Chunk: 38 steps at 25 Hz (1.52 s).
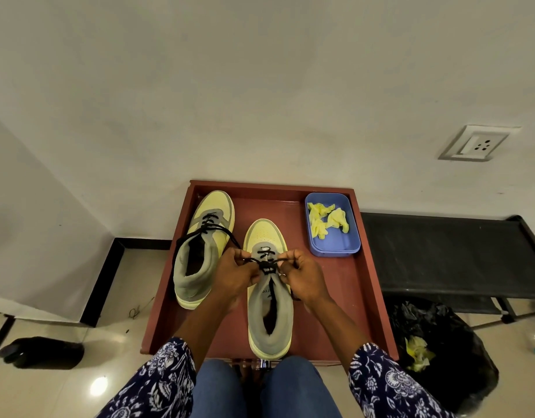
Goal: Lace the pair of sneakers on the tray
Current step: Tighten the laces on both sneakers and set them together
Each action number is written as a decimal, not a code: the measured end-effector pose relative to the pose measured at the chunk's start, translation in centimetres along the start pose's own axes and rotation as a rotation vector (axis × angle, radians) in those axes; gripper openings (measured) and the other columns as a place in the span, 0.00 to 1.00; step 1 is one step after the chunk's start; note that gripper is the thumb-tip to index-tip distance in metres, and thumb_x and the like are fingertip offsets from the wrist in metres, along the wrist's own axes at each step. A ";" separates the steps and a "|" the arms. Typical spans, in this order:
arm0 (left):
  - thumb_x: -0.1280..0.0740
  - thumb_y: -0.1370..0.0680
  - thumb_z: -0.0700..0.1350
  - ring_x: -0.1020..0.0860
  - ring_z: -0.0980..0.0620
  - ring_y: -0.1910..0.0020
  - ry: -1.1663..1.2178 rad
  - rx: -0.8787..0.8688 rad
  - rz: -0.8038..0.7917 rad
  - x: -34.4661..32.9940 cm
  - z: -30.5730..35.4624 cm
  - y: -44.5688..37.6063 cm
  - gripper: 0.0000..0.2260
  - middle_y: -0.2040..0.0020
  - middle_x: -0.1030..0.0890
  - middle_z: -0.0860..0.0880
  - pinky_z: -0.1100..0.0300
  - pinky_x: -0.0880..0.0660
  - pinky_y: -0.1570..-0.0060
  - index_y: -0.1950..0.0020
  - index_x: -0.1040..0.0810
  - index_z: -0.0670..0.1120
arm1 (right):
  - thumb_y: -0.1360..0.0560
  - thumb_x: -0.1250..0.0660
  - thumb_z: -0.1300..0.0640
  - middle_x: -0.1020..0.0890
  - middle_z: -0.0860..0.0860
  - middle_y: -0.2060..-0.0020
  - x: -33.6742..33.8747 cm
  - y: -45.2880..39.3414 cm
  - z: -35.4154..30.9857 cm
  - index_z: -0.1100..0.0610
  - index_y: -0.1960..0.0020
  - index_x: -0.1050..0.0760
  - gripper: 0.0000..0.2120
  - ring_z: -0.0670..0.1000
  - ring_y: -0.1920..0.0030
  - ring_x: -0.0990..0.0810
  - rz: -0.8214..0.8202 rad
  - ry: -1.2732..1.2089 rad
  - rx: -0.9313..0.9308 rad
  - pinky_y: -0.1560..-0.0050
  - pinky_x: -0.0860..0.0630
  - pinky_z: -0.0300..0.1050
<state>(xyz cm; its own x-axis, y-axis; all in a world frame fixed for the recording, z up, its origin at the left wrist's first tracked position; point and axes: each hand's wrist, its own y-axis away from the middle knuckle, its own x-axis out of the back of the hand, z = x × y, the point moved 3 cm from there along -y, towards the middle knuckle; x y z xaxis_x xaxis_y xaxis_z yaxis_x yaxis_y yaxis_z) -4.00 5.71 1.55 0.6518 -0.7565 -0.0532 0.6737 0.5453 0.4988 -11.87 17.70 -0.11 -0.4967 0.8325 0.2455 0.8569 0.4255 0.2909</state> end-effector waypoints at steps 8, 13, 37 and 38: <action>0.35 0.28 0.32 0.29 0.53 0.68 -0.226 -0.179 0.075 1.0 -0.2 0.0 0.09 0.66 0.28 0.48 0.64 0.30 0.67 0.57 0.30 0.44 | 0.25 0.38 0.64 0.20 0.52 0.63 0.9 0.4 0.3 0.47 0.63 0.29 0.14 0.51 0.61 0.21 0.132 0.076 0.009 0.54 0.22 0.49; 0.34 0.28 0.35 0.28 0.56 0.68 -0.613 -0.348 0.181 2.3 -0.2 0.1 0.02 0.67 0.24 0.50 0.72 0.33 0.69 0.58 0.25 0.42 | 0.26 0.38 0.66 0.18 0.54 0.58 1.8 0.8 0.7 0.60 0.55 0.23 0.06 0.50 0.57 0.22 0.176 0.215 0.056 0.55 0.29 0.39; 0.30 0.30 0.60 0.32 0.55 0.71 -0.592 -0.117 0.031 0.3 -1.0 -0.9 0.21 0.73 0.31 0.52 0.60 0.35 0.66 0.71 0.33 0.46 | 0.23 0.37 0.61 0.26 0.46 0.76 1.2 2.0 -1.0 0.57 0.61 0.27 0.08 0.42 0.75 0.32 -0.043 -0.334 -0.167 0.75 0.34 0.31; 0.31 0.30 0.61 0.31 0.55 0.71 -0.647 -0.128 0.044 0.0 -0.8 -1.0 0.21 0.73 0.31 0.52 0.60 0.36 0.67 0.71 0.34 0.47 | 0.24 0.36 0.60 0.26 0.44 0.77 1.2 2.0 -1.2 0.57 0.62 0.26 0.08 0.40 0.76 0.31 -0.070 -0.256 -0.144 0.75 0.33 0.30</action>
<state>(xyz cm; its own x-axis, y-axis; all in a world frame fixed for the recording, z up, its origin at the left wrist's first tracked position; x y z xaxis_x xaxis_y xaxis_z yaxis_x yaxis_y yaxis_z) -4.37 5.49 0.35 0.3656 -0.7754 0.5149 0.7136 0.5887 0.3798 -10.87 19.14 1.86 -0.4875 0.8730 -0.0157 0.7843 0.4458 0.4314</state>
